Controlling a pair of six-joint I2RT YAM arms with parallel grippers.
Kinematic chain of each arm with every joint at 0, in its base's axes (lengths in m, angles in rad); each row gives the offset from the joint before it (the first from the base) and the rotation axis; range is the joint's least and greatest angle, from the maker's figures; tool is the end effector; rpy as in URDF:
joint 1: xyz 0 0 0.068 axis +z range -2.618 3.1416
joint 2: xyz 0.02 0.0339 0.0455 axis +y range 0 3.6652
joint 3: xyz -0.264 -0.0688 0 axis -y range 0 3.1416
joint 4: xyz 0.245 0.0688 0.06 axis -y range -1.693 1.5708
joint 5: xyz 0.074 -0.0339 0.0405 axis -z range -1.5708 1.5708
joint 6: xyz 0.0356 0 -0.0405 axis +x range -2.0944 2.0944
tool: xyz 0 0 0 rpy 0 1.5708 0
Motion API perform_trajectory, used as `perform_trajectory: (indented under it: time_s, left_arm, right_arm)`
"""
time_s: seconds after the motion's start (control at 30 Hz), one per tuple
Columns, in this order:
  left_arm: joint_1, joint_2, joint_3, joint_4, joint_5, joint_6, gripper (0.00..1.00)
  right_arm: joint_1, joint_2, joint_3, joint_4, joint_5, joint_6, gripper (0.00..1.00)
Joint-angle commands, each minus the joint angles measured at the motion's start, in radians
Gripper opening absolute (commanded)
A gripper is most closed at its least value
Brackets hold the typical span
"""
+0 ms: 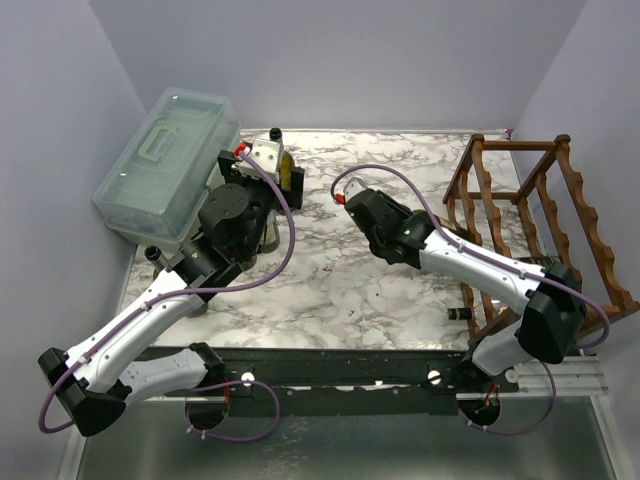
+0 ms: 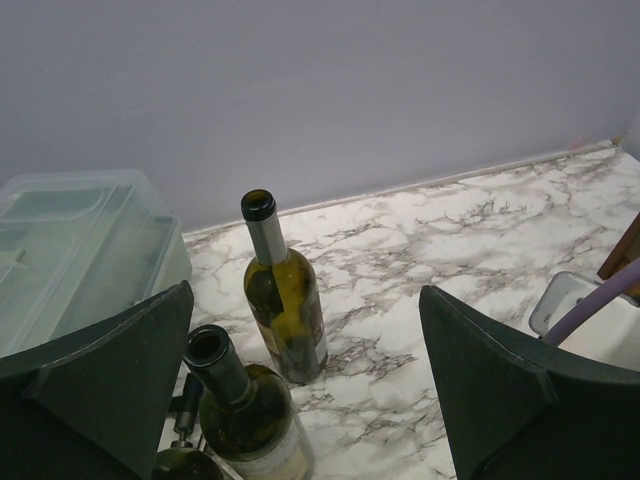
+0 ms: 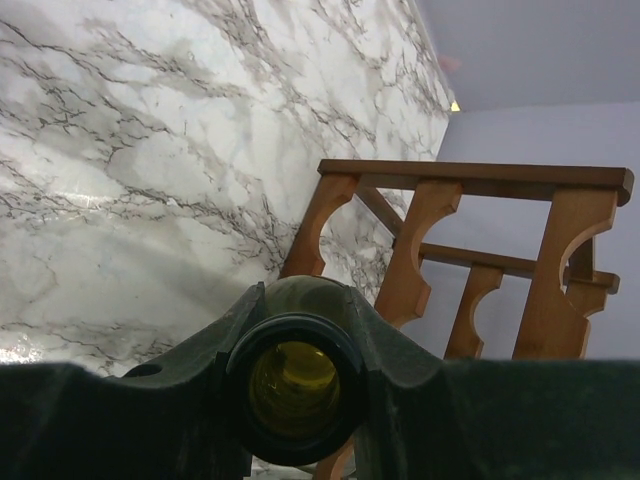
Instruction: Put the wine bottle on the wine rack
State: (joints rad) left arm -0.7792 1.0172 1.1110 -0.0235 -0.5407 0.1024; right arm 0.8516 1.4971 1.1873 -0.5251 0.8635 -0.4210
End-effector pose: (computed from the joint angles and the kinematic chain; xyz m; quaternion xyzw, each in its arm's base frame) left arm 0.1721 -0.1442 0.4281 0.1037 0.6776 -0.0623 0.7254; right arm 0.2294 0.2210 0.2872 -0.3825 0.7710 -0.3116 0.4026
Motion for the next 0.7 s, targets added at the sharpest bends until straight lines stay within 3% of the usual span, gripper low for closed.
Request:
perform_trajectory:
  time_s: [0.0,0.37,0.67]
  left_arm:
    - [-0.004,-0.015,-0.010,0.019,-0.017,0.006,0.96]
    - [-0.003,-0.023,-0.010,0.019,-0.013,0.001,0.96]
    - [-0.003,-0.030,-0.011,0.019,-0.008,-0.007,0.96]
  right_arm:
    - [0.003,0.028,0.013,-0.049,0.106,-0.073,0.01]
    - [-0.001,0.089,-0.026,0.041,0.119,-0.191,0.01]
    - [-0.069,0.093,-0.137,0.161,0.038,-0.284,0.01]
